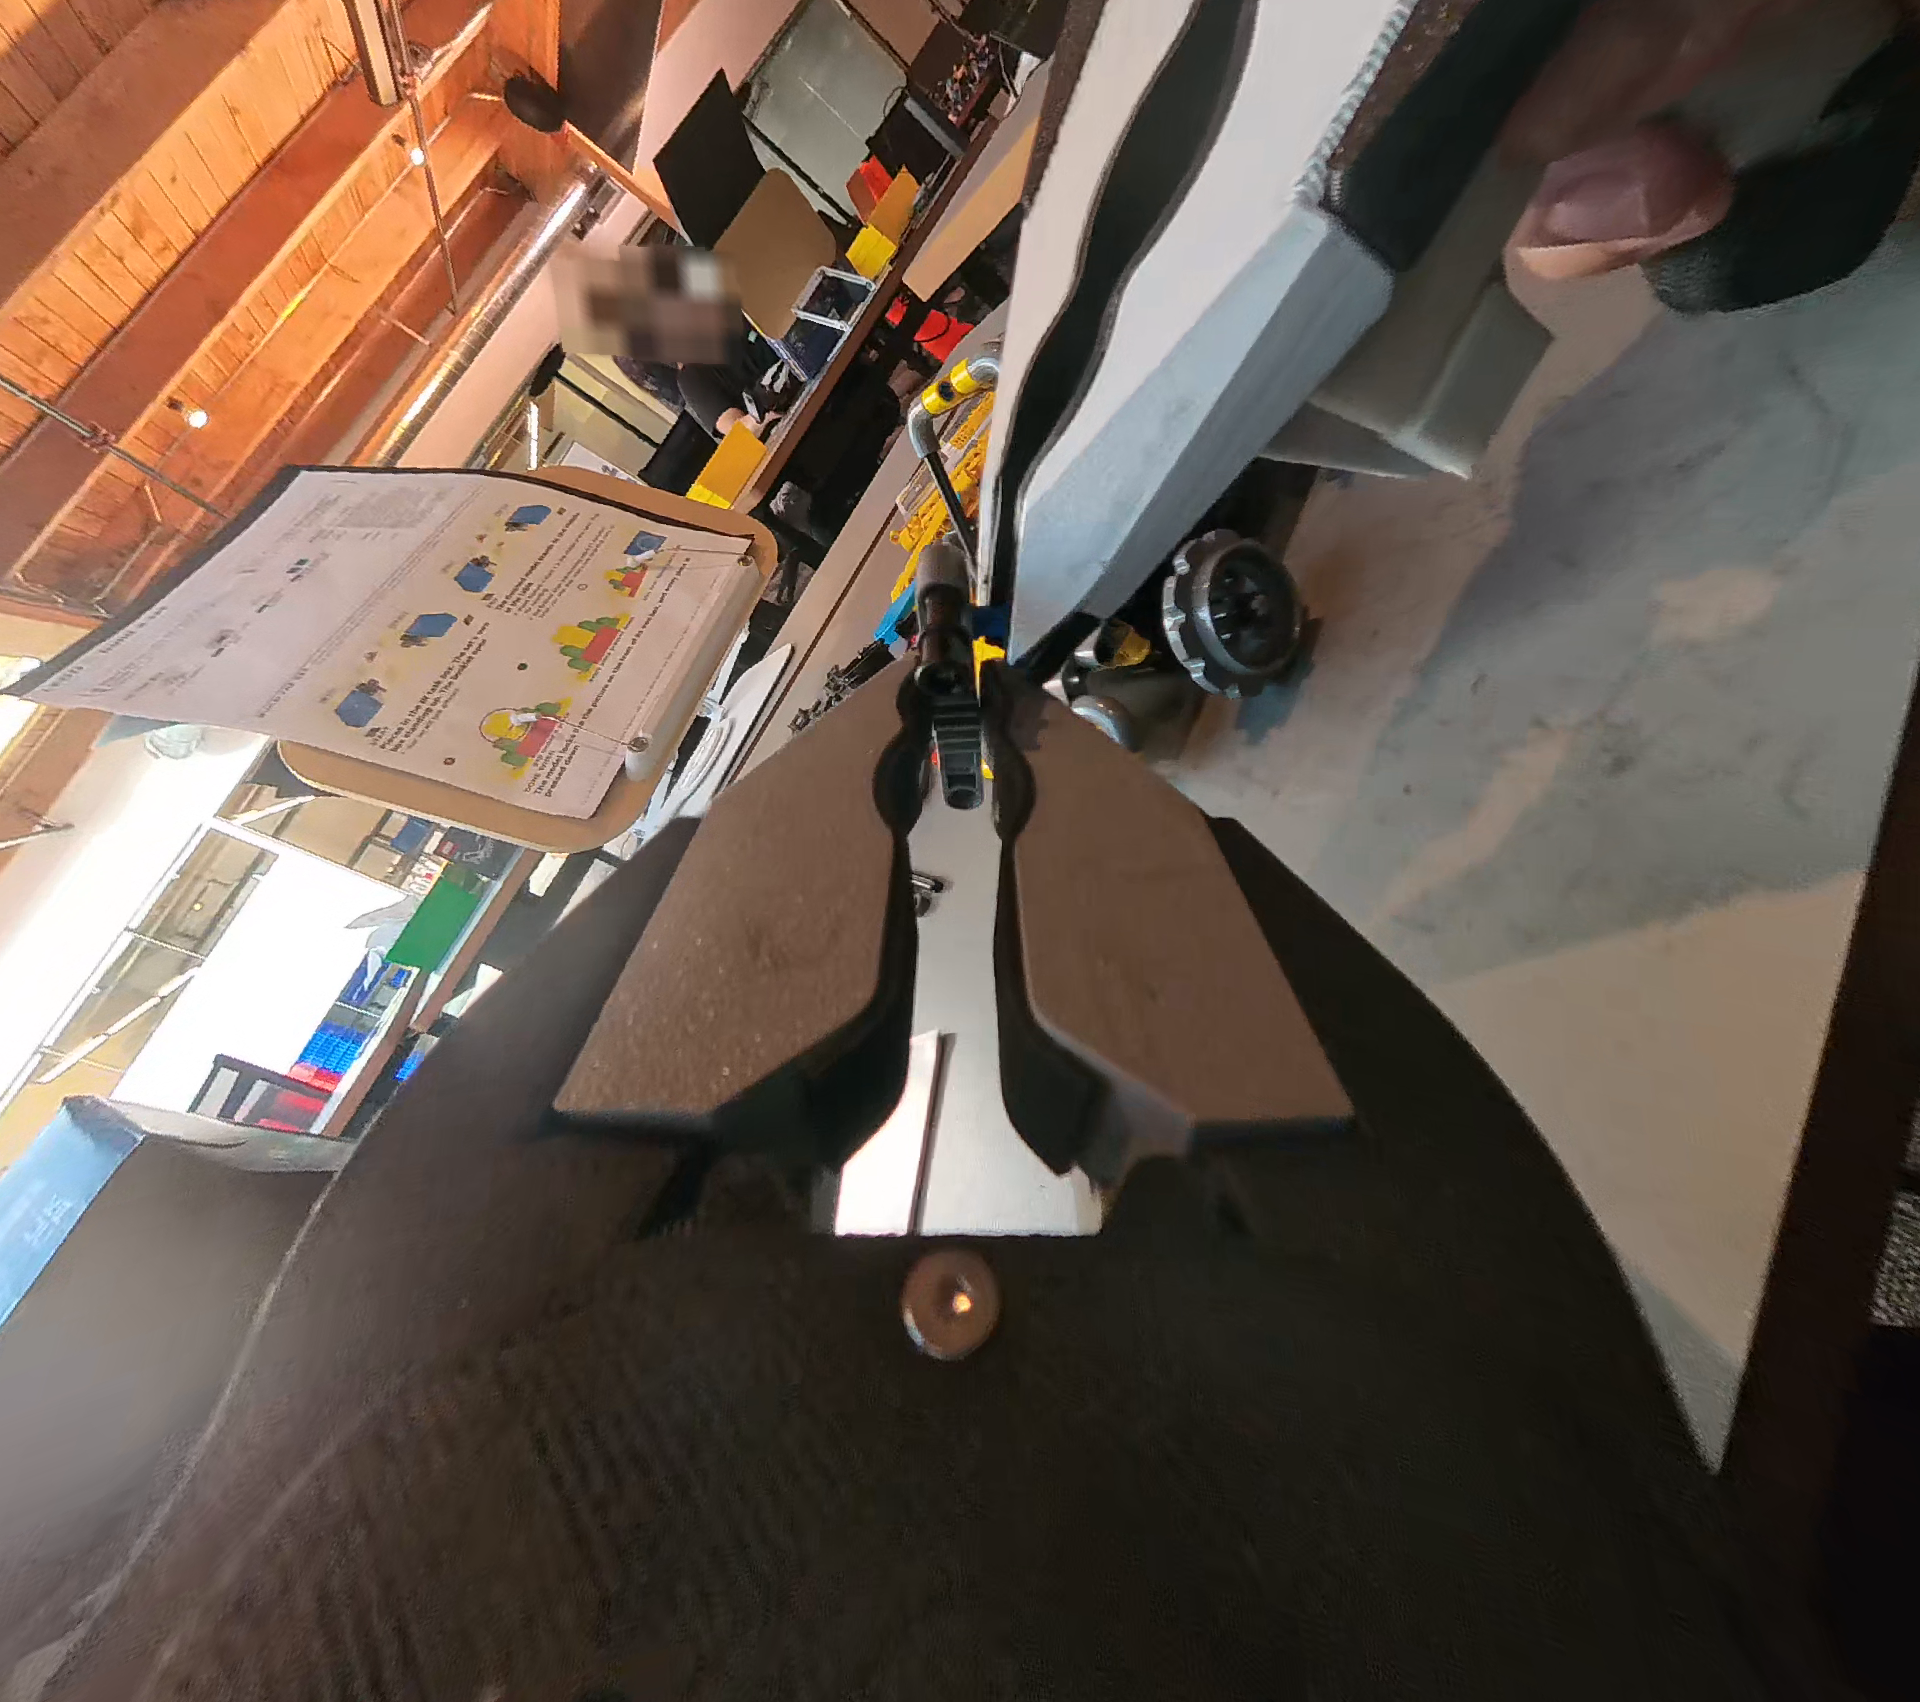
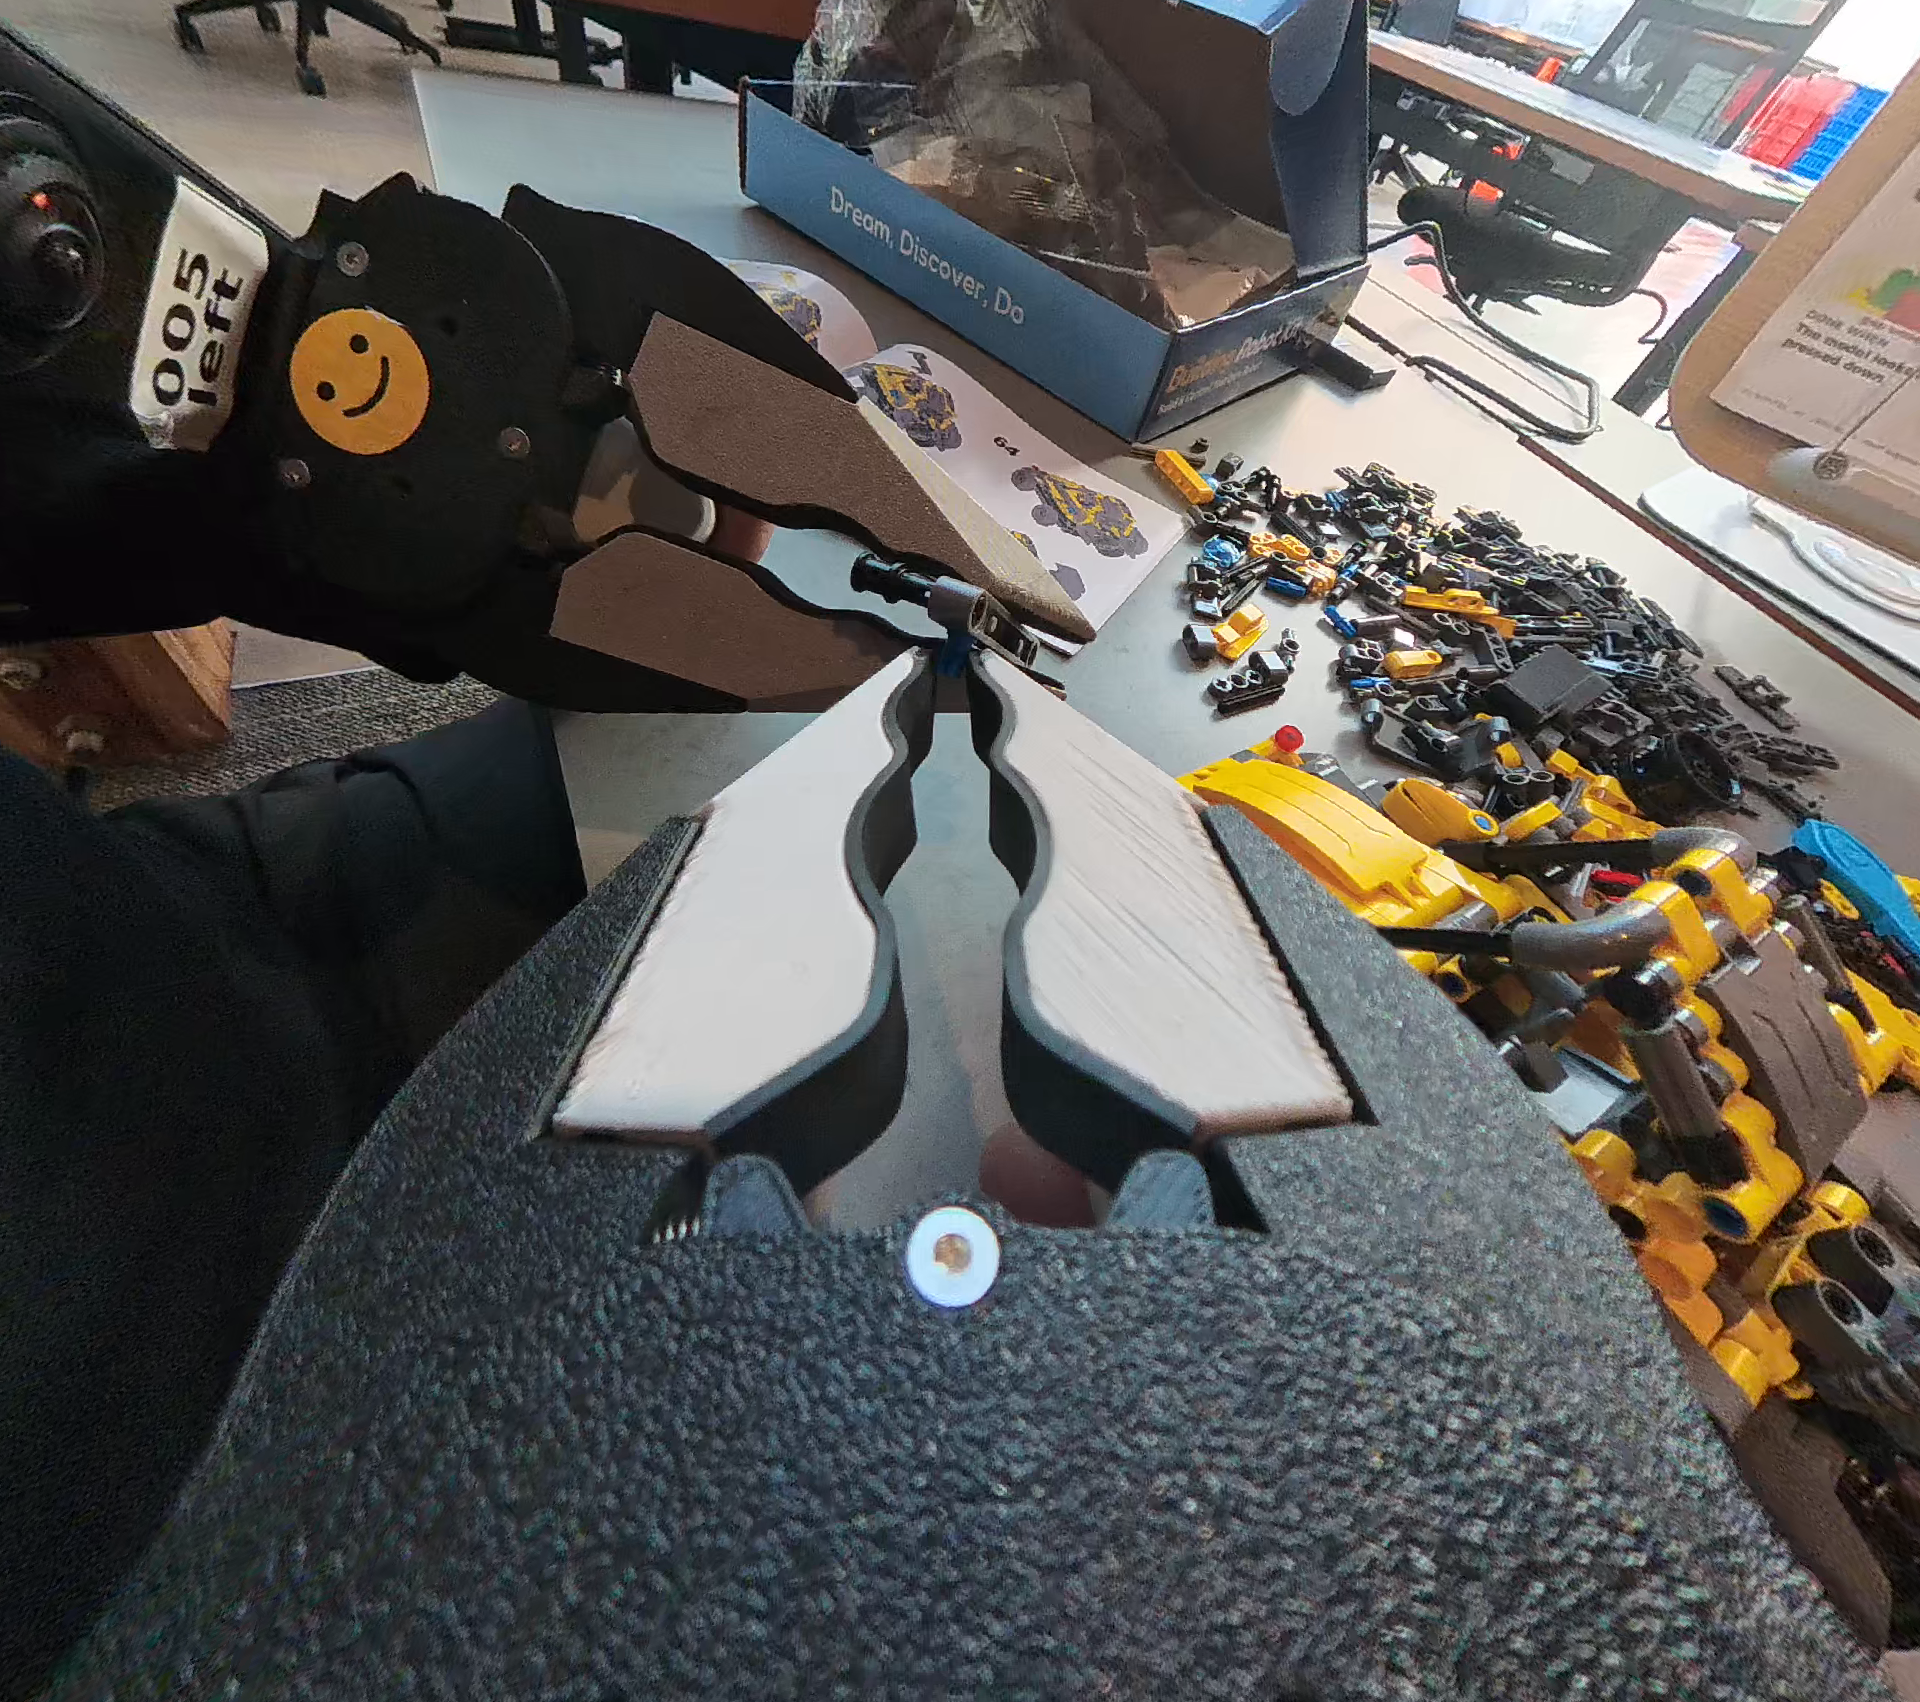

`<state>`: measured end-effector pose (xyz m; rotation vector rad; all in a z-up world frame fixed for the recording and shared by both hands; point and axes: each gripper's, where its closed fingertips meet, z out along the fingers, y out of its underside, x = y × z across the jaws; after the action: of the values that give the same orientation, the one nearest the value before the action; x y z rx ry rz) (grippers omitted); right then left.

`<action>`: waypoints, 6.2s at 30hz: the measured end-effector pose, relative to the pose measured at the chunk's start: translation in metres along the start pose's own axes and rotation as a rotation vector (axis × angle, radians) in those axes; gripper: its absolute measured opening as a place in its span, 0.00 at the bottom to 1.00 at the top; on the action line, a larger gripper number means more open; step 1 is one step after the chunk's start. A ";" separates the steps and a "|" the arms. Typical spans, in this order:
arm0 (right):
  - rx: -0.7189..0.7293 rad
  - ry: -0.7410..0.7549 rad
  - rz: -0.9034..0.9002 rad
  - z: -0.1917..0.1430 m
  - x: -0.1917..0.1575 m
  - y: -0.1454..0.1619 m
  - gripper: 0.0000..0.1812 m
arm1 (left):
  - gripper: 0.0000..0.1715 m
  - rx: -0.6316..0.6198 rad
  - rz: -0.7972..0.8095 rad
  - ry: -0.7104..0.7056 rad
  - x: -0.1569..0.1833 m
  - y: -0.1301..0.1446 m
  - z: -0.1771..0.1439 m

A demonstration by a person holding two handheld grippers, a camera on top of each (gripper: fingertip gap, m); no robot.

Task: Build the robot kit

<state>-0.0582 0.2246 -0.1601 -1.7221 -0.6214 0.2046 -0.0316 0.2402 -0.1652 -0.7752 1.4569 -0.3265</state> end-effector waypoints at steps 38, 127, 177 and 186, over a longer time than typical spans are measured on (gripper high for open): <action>0.025 -0.061 0.041 -0.002 0.008 -0.004 0.02 | 0.05 0.013 -0.113 0.095 0.003 0.005 -0.001; -0.370 -0.220 0.092 -0.013 -0.001 0.075 0.21 | 0.14 -0.359 -0.239 0.628 0.065 0.037 -0.015; -0.345 0.384 0.460 -0.161 0.186 0.144 0.18 | 0.23 -0.212 -0.672 0.378 0.003 0.042 -0.019; -0.391 0.351 0.427 -0.148 0.184 0.147 0.18 | 0.22 -0.202 -0.669 0.396 0.005 0.040 -0.020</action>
<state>0.2068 0.1732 -0.2270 -2.1937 -0.0254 0.0745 -0.0599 0.2603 -0.1933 -1.4212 1.5754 -0.8888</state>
